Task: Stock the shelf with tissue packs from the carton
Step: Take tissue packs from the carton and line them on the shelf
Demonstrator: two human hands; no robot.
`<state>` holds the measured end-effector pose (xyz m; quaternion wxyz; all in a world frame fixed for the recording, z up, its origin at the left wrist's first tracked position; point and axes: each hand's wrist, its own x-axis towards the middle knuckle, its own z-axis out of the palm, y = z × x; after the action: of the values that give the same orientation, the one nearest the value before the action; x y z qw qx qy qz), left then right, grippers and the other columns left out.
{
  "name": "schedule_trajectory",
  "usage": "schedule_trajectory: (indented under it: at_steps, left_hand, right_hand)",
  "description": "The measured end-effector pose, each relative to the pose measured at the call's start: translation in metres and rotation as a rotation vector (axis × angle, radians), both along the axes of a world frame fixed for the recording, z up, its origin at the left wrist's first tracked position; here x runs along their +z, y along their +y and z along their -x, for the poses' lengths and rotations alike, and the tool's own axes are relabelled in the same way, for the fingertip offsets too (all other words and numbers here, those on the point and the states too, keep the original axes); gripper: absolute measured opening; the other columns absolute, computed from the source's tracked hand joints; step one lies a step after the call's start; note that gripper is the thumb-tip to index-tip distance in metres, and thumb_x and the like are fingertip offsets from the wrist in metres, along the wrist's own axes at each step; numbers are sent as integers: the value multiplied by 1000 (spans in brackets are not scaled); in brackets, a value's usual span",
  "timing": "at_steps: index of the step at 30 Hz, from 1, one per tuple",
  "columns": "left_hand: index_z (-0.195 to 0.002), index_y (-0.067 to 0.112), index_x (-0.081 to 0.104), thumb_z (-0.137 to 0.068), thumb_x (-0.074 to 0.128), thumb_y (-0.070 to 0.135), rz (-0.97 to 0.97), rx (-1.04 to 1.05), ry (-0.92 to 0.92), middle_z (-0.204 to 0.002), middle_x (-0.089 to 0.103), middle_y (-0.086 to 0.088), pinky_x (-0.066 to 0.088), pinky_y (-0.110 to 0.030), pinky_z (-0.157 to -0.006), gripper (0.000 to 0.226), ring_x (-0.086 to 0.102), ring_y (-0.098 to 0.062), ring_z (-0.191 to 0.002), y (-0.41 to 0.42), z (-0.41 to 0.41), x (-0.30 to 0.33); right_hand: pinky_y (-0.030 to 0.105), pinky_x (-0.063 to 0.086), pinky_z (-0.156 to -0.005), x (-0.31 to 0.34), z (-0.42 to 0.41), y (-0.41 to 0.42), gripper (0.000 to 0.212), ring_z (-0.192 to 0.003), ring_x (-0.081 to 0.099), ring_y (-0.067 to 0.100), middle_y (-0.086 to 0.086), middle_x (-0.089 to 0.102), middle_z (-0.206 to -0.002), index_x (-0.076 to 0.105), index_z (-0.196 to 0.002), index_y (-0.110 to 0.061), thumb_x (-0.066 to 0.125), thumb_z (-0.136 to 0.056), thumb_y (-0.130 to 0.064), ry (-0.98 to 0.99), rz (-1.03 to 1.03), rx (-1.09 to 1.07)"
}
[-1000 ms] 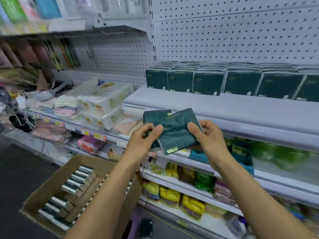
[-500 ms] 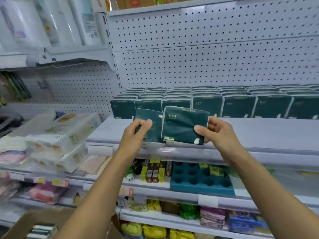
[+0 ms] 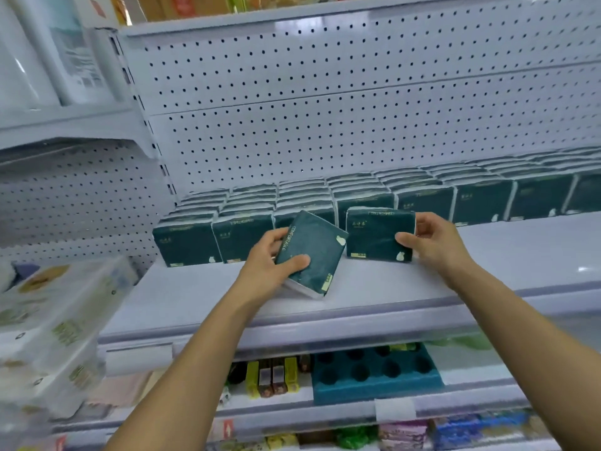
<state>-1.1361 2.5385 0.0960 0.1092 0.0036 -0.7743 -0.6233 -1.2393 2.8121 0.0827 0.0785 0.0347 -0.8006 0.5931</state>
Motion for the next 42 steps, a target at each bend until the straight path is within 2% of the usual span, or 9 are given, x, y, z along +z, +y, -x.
schedule_trajectory:
  at_steps: [3, 12, 17, 21, 26, 30, 34, 38, 42]
  left_hand:
    - [-127, 27, 57, -84, 78, 17, -9, -44, 0, -121, 66, 5, 54, -16, -76, 49, 66, -6, -103, -3, 14, 0]
    - [-117, 29, 67, -83, 78, 19, -46, -114, -11, -113, 72, 5, 56, -30, -87, 37, 69, -15, -104, -13, 29, -1]
    - [-99, 25, 74, -69, 87, 15, 16, -82, 48, -98, 75, 0, 61, -34, -76, 34, 71, -21, -89, -7, 30, 1]
    - [-87, 27, 77, -53, 88, 42, 31, -64, 166, -91, 67, -28, 55, -55, -79, 38, 61, -30, -77, 7, 33, 3]
    - [-82, 24, 76, -70, 87, 23, 55, -25, 238, -82, 64, -27, 55, -54, -74, 16, 58, -26, -72, 29, 42, -3]
    - [-91, 27, 74, -90, 67, 37, 385, 82, 478, -99, 65, 11, 47, -34, -85, 12, 57, -11, -96, 56, 48, -6]
    - [-130, 24, 59, -95, 51, 46, 822, 304, 612, -137, 52, 6, 28, -33, -105, 43, 42, -14, -127, 73, 67, -1]
    - [-157, 24, 16, -88, 62, 56, 1324, 253, 420, -165, 17, 1, 0, -47, -122, 89, 11, -20, -152, 82, 93, -2]
    - [-158, 26, -7, -92, 55, 58, 1504, 263, 274, -167, 2, 3, -14, -49, -119, 96, -6, -18, -153, 85, 107, -4]
  right_hand:
    - [35, 52, -85, 5, 10, -9, 42, -92, 59, 24, 12, 60, -108, 53, -116, -9, 78, -82, -14, 40, -22, -49]
    - [17, 44, -63, -1, 33, -28, 31, -74, 53, 12, 3, 58, -94, 53, -108, -8, 74, -85, -14, 115, -120, -82]
    - [37, 47, -74, 1, 13, -31, 34, -74, 48, 15, 3, 48, -85, 47, -113, -11, 67, -91, -27, 273, -102, -261]
    - [18, 48, -76, 18, -20, -41, 33, -87, 56, 9, 5, 63, -100, 61, -111, -19, 71, -85, -36, 230, 35, 150]
    - [23, 54, -84, 15, -32, -32, 54, -103, 63, 10, -5, 63, -116, 64, -121, -31, 85, -73, -18, 188, -123, 512]
    - [17, 48, -88, 12, -21, 2, 42, -105, 59, 9, -3, 62, -112, 72, -111, -27, 83, -74, -10, 306, -170, 433]
    - [10, 46, -84, 16, -5, 53, 40, -104, 54, 3, -4, 55, -114, 70, -108, -34, 79, -78, -9, 330, -282, 303]
    - [7, 44, -84, 15, 13, 84, 45, -106, 50, 1, -11, 51, -114, 65, -105, -40, 75, -81, -3, 380, -346, 171]
    - [-1, 40, -78, 9, 38, 94, 43, -119, 43, 13, -3, 47, -126, 66, -112, -31, 72, -83, 0, 421, -426, 86]
